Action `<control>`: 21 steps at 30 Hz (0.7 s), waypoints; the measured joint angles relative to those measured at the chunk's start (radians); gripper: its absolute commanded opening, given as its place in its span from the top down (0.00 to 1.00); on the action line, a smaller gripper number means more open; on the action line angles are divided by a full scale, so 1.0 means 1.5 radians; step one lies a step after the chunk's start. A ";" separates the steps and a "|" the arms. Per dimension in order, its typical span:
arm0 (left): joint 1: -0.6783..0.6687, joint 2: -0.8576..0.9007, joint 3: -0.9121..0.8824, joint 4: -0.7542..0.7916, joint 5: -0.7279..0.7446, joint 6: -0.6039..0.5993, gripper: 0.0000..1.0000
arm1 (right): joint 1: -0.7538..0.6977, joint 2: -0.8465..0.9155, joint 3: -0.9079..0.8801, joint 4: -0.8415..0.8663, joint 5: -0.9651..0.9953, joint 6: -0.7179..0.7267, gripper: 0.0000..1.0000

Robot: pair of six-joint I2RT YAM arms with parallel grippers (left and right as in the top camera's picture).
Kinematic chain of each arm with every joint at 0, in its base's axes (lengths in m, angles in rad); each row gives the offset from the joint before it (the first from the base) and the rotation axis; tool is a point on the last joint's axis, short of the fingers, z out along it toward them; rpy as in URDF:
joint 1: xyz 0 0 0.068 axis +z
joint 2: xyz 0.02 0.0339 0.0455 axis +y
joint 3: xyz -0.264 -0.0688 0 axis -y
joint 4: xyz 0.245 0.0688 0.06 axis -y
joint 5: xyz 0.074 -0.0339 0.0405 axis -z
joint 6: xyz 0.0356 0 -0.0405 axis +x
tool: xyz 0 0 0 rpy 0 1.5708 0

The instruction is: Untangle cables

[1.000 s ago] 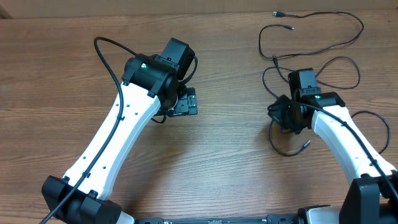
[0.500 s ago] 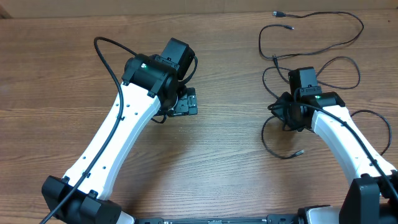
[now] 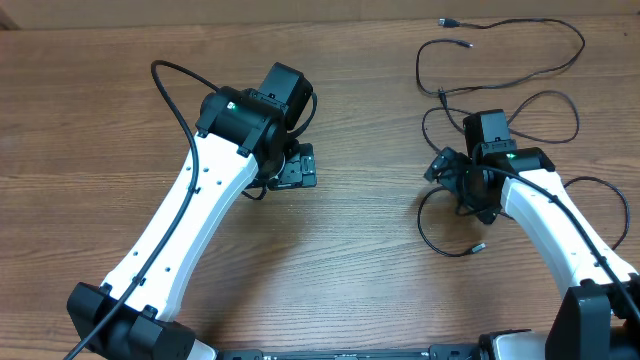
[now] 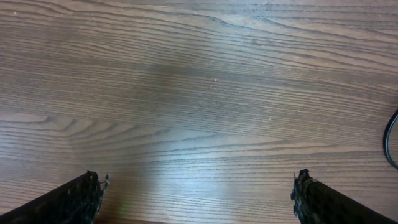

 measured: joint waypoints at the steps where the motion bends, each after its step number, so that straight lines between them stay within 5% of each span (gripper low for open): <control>1: 0.000 0.000 0.000 0.000 0.000 0.000 0.00 | 0.000 0.000 0.004 -0.015 -0.003 -0.002 0.00; 13: -0.013 -0.124 0.000 0.049 -0.008 0.016 0.00 | 0.000 -0.175 0.087 -0.161 0.036 -0.017 0.00; 21: -0.134 -0.282 0.001 0.052 -0.077 0.018 0.01 | 0.000 -0.336 0.081 -0.203 0.051 -0.040 0.00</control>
